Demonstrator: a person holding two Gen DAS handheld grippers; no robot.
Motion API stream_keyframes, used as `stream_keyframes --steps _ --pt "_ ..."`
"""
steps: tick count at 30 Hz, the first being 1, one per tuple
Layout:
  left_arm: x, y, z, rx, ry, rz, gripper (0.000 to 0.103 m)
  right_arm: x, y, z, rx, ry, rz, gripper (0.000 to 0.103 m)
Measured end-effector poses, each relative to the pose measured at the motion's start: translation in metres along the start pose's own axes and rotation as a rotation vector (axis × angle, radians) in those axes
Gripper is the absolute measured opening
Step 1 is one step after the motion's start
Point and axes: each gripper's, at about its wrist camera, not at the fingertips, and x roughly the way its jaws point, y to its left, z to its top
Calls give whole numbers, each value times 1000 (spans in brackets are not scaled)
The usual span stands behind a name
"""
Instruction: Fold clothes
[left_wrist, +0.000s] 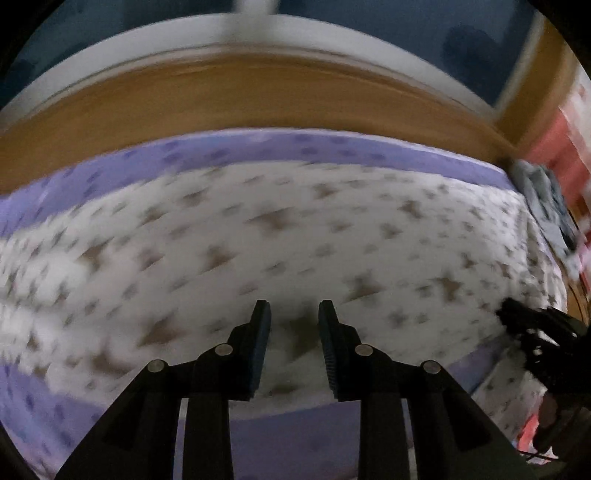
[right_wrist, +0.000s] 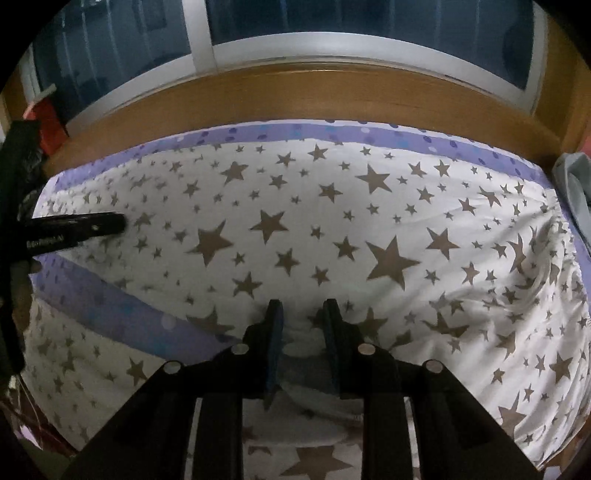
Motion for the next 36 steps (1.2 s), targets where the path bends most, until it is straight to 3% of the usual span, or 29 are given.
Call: stream_keyframes --steps 4,12,15,20,24,28,30,33,36 --pt "-15 23 -18 -55 -4 -2 27 3 4 -1 2 6 5 22" --pt "-25 14 -36 -1 -23 73 27 15 52 35 -82 -36 68 22" --pt "-26 9 -37 -6 -27 68 27 42 69 33 -101 21 80 23" --pt "-23 -17 -28 11 -23 29 27 31 84 9 -178 -6 87 27" --pt "-22 -37 -20 25 -20 -3 27 5 54 5 -129 -10 139 26" --pt "-20 -57 -13 39 -17 -35 28 -36 -24 1 -4 -103 -21 29" --pt "-18 -70 -9 50 -15 -54 28 -52 -73 -6 85 -122 -115 39" --pt "1 -126 2 125 10 -130 28 -75 -152 -22 227 -132 -248 57" --pt "23 -194 11 221 34 -203 28 -84 -223 -43 333 -80 -281 61"
